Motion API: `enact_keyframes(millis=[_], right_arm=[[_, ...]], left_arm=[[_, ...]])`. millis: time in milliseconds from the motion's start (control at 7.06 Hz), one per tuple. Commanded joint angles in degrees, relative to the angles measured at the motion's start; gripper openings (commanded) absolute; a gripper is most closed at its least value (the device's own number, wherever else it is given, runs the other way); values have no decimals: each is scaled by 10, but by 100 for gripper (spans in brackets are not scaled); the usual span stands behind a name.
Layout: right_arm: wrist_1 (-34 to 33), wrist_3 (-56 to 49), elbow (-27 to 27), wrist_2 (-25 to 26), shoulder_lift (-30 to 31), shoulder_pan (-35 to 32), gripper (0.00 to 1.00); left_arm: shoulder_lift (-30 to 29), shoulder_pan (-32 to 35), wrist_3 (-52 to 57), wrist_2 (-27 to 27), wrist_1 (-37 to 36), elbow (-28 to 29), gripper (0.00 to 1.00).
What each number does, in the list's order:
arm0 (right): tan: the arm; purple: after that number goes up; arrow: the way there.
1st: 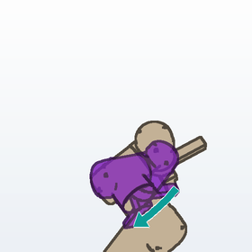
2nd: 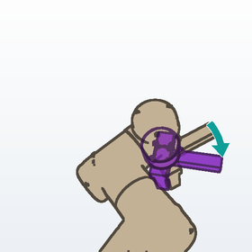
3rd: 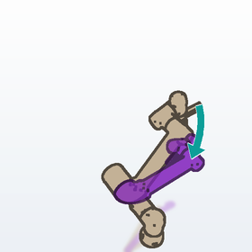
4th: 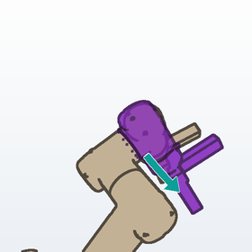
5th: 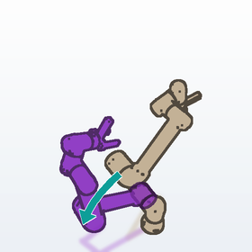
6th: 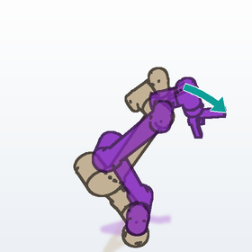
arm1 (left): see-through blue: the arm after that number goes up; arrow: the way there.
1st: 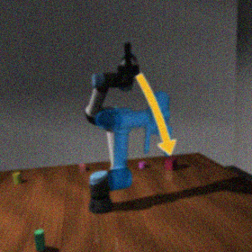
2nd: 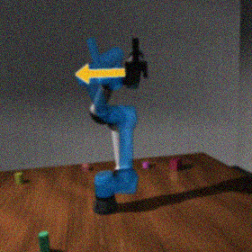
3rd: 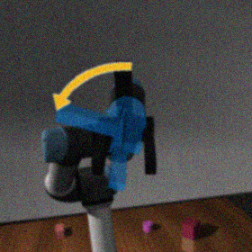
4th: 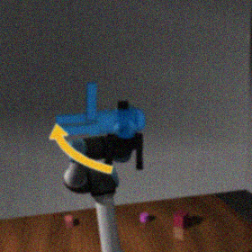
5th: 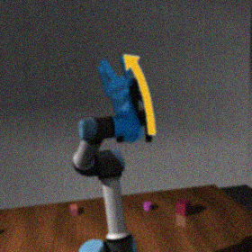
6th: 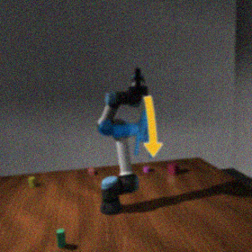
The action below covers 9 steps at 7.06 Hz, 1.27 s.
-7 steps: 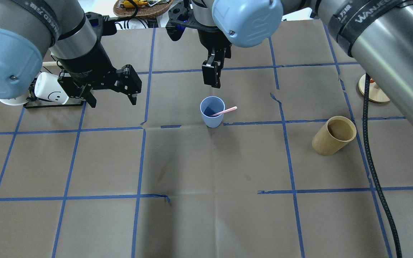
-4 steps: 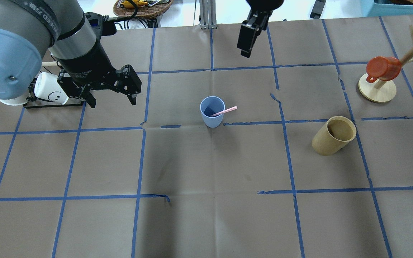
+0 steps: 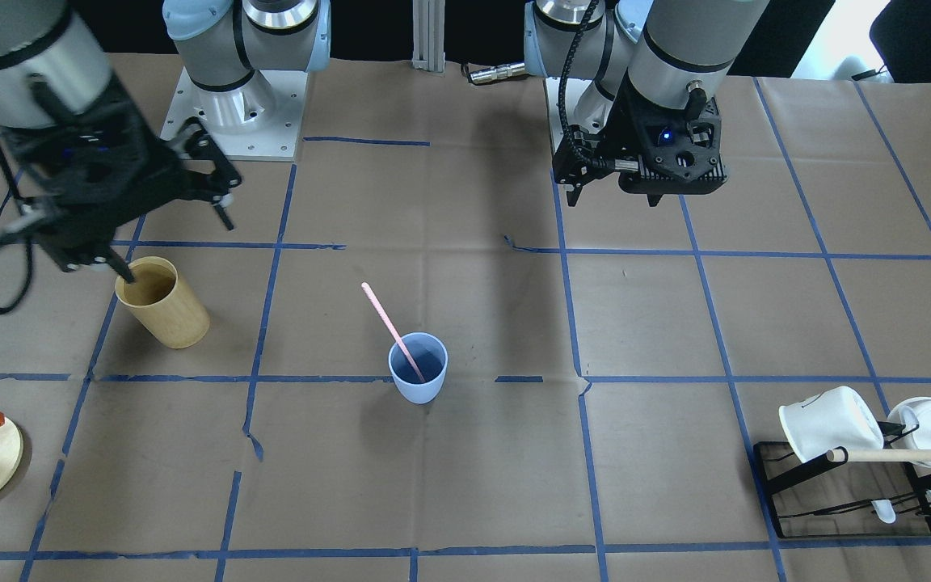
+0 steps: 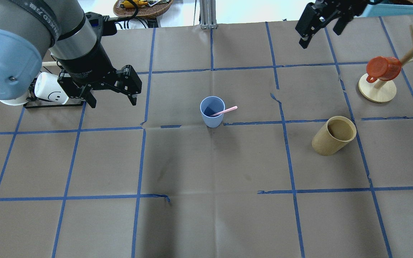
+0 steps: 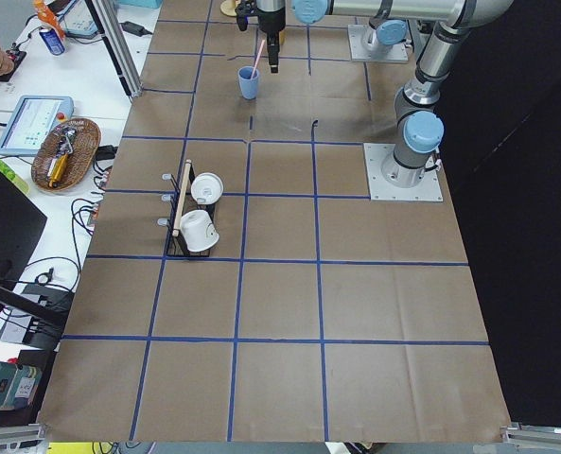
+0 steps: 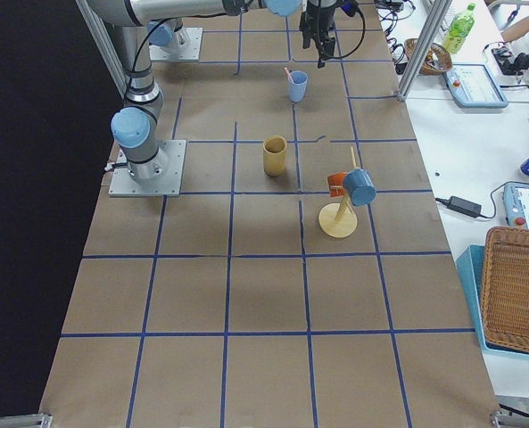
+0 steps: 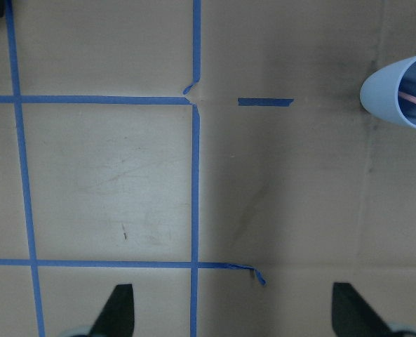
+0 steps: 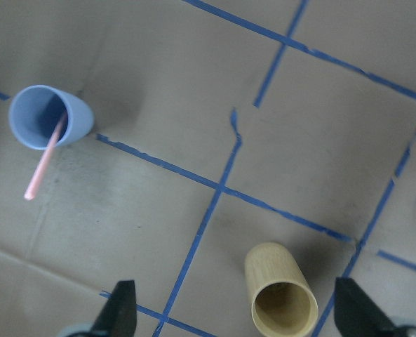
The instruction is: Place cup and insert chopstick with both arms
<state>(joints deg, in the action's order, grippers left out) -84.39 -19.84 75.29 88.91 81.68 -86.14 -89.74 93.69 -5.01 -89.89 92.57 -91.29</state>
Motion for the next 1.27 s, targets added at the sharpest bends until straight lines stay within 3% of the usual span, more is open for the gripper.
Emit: enact_keyframes(millis=[0, 142, 708, 1133], right_arm=[[-46, 143, 96, 35, 81, 16, 100], [-59, 229, 132, 18, 109, 13, 100], [-62, 244, 132, 14, 104, -74, 100], [-60, 240, 131, 13, 87, -76, 100]], left_arm=[[0, 0, 0, 1, 1, 0, 100], [0, 0, 0, 1, 1, 0, 100], [0, 0, 1, 0, 1, 0, 100], [0, 0, 1, 0, 1, 0, 100]])
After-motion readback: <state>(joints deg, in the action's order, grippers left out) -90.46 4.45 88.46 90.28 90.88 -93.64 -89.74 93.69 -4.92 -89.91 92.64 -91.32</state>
